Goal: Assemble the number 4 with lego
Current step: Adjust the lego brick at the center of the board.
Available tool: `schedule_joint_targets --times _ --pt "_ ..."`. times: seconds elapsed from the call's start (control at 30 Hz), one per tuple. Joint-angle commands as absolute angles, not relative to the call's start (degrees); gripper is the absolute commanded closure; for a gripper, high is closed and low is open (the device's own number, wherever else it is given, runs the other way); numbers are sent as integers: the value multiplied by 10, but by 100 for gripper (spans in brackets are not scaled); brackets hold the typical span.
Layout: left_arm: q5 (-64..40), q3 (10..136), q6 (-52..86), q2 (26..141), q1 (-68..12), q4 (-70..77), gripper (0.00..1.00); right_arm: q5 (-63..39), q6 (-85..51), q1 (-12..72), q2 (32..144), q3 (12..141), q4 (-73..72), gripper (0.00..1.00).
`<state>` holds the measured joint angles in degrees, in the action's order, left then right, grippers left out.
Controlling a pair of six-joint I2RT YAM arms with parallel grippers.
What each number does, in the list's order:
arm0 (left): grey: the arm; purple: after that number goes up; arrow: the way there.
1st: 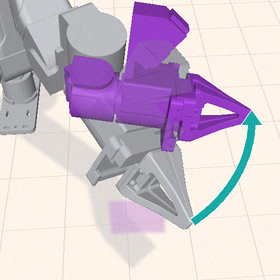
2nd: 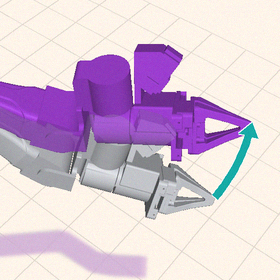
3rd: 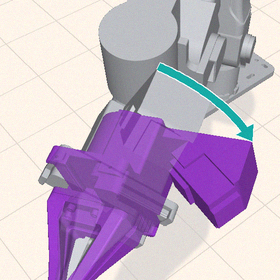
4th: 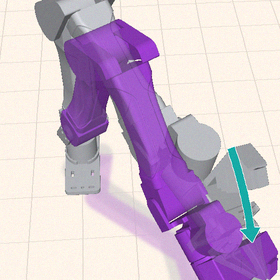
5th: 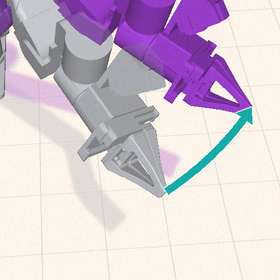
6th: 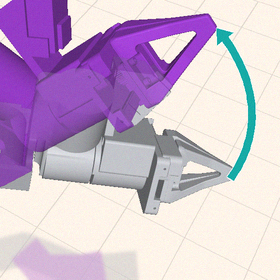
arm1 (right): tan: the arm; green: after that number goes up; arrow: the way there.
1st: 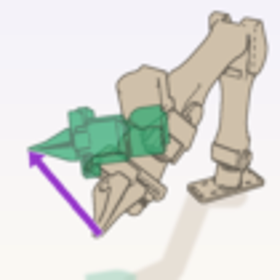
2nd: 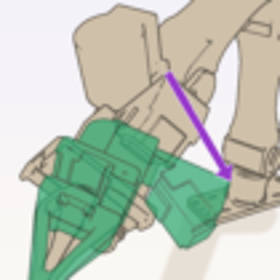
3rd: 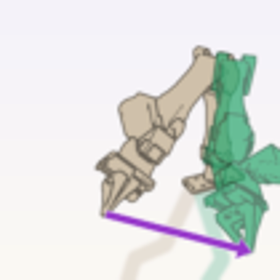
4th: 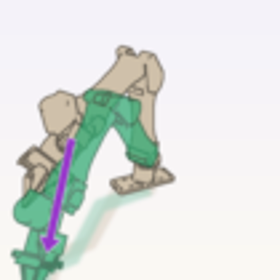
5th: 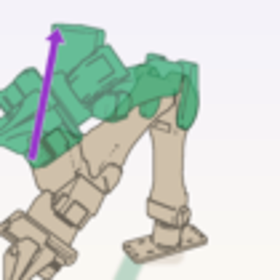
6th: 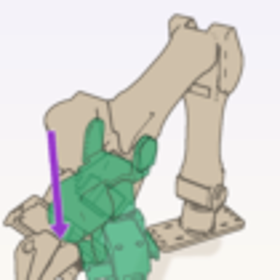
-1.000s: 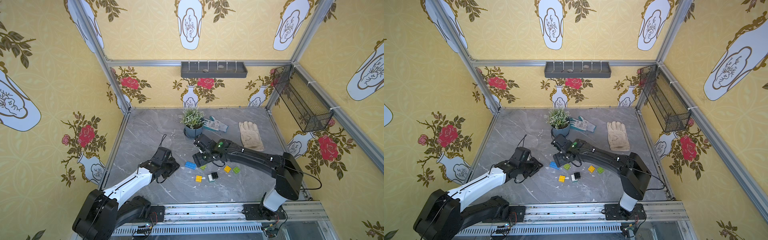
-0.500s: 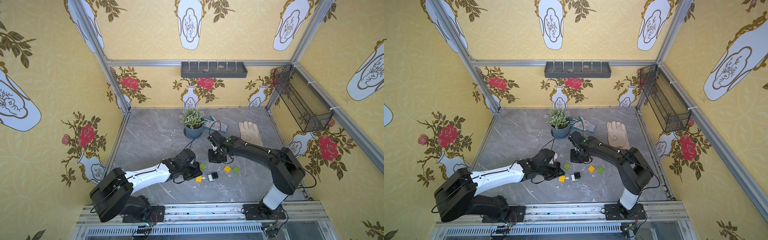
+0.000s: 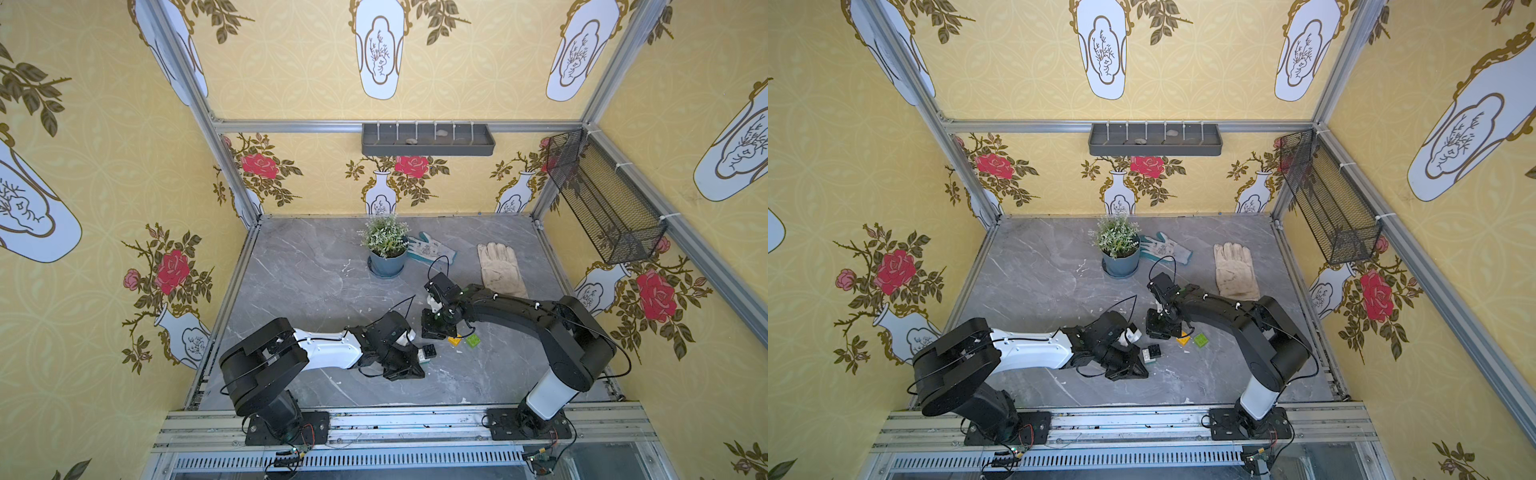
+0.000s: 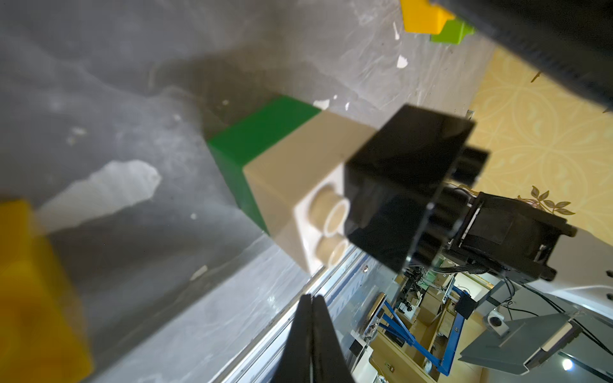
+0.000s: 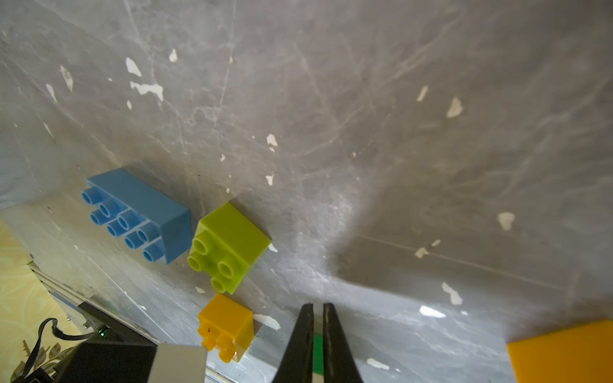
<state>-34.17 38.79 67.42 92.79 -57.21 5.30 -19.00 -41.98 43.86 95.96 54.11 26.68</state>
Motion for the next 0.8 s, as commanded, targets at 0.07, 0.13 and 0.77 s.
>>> schedule_joint_targets --times 0.07,0.13,0.77 --pt "-297 406 648 928 -552 16 100 -198 -431 441 954 530 252 89" --pt "-284 410 645 929 -545 6 100 -195 -433 440 953 526 257 89" --pt "-234 425 636 929 -531 -26 92 -199 -466 461 918 485 243 88"
